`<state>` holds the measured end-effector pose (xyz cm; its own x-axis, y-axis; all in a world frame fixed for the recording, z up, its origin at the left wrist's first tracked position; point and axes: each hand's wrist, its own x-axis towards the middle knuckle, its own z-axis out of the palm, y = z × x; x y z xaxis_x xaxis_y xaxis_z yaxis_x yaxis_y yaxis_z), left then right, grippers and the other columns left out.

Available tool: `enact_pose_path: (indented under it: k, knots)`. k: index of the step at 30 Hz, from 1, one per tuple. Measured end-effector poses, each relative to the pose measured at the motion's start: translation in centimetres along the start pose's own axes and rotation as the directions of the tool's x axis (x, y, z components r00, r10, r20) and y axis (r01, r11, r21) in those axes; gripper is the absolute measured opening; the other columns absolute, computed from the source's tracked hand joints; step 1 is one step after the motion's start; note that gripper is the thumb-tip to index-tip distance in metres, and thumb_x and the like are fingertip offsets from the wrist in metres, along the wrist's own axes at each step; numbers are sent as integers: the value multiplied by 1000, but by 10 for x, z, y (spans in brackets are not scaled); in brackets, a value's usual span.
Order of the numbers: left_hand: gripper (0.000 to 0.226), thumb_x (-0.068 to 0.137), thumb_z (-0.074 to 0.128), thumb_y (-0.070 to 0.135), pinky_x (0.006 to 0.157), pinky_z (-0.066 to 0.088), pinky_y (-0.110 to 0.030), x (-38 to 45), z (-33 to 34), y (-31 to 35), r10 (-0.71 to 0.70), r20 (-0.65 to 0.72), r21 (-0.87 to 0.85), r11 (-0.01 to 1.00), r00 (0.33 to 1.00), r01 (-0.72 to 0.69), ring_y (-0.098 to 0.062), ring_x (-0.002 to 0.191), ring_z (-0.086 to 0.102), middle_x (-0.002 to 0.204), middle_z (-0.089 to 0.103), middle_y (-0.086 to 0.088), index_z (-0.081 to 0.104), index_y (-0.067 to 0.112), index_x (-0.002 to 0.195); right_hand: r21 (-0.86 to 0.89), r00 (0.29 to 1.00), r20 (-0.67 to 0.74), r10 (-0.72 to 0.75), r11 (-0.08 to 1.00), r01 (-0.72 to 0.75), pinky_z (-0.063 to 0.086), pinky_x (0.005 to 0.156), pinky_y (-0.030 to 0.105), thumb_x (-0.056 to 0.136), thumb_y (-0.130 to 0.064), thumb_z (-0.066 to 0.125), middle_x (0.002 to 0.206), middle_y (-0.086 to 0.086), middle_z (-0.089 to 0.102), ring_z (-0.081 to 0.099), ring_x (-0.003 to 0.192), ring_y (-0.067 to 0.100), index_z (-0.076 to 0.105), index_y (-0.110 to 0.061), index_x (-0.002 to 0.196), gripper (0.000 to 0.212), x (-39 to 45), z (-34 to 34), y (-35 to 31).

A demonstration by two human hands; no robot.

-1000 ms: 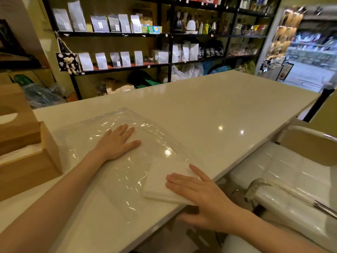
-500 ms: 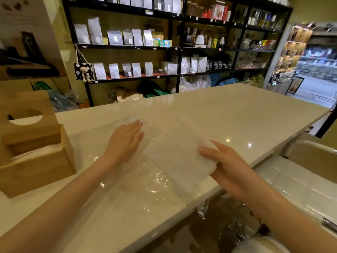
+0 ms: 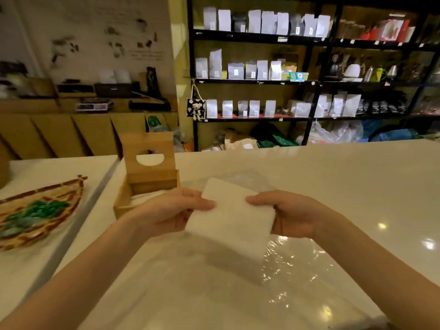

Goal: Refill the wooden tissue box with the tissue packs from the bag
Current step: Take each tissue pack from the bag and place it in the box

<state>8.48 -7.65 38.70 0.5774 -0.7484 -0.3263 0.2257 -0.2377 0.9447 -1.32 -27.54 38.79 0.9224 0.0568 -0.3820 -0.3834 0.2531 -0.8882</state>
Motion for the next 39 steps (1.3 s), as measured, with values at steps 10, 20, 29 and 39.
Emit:
enact_pose_path:
  k: [10,20,29,39]
  knots:
    - [16,79,62,10,60,59,-25,-33,-74,7,12,-394,-138,988,919,-72,-14,74,71,79,76,-1,63,15,93,-77,992,78,-95,992,101,59,65,32,85,-10,59,88,9,71,70,72,17,62,-8,97,13,86,56,-20]
    - [36,79,67,20,67,55,-28,-21,-122,13,-30,-696,3,999,717,46,-17,82,66,90,69,-5,60,4,111,-327,987,9,-161,932,155,58,57,29,90,-17,55,87,5,67,66,76,17,58,-12,91,6,141,88,-35]
    - [38,76,70,28,76,41,-32,-5,-134,13,20,-817,195,950,576,244,-19,94,48,106,58,-7,67,9,109,-628,921,-132,-367,750,208,40,57,19,79,-20,67,72,-9,56,49,68,6,70,-5,87,17,161,86,-37]
    - [22,75,71,25,94,39,-39,11,-137,7,241,-799,473,817,550,329,-22,124,43,136,51,0,75,10,92,-852,803,-132,-581,481,208,33,102,36,72,-26,76,128,1,54,36,127,20,75,-12,84,18,171,84,-25]
